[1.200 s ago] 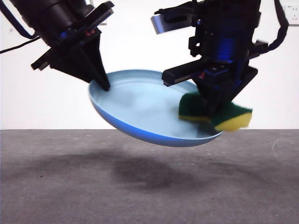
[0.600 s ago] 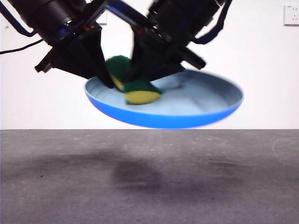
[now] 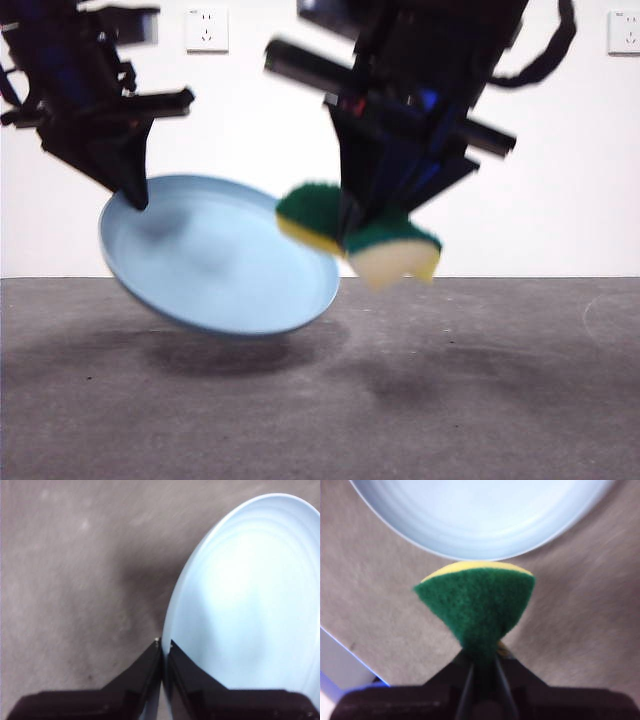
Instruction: Pick up the plate,pick up the cloth,clean the plate with the cloth
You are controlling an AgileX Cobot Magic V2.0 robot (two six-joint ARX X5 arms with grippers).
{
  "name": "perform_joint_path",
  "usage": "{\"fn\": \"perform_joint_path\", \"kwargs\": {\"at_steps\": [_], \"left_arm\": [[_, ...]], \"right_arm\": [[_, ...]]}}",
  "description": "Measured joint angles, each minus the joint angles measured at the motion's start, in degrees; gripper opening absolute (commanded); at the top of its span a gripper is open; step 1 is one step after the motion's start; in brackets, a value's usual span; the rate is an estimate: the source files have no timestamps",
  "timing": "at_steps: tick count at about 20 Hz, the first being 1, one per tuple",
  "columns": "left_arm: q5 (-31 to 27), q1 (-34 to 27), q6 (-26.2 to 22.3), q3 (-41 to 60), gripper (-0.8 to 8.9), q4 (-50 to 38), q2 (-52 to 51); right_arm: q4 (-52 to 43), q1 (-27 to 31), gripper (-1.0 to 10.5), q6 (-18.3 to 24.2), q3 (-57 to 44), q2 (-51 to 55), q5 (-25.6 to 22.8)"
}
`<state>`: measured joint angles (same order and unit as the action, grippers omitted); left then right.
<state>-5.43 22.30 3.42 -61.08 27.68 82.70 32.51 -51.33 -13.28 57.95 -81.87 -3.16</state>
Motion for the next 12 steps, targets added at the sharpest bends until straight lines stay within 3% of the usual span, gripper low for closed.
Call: {"fn": "perform_joint_path", "kwargs": {"at_steps": [4, 12], "left_arm": [[2.49, -2.16, -0.07, 0.00, -0.08, -0.02, 4.15], [6.08, -2.54, 0.24, -0.35, -0.07, -3.76, 13.99]], "right_arm": [[0.00, -0.02, -0.2, -0.02, 0.00, 3.91, -0.44], [0.11, -0.02, -0.2, -0.02, 0.00, 11.19, -8.74]]}}
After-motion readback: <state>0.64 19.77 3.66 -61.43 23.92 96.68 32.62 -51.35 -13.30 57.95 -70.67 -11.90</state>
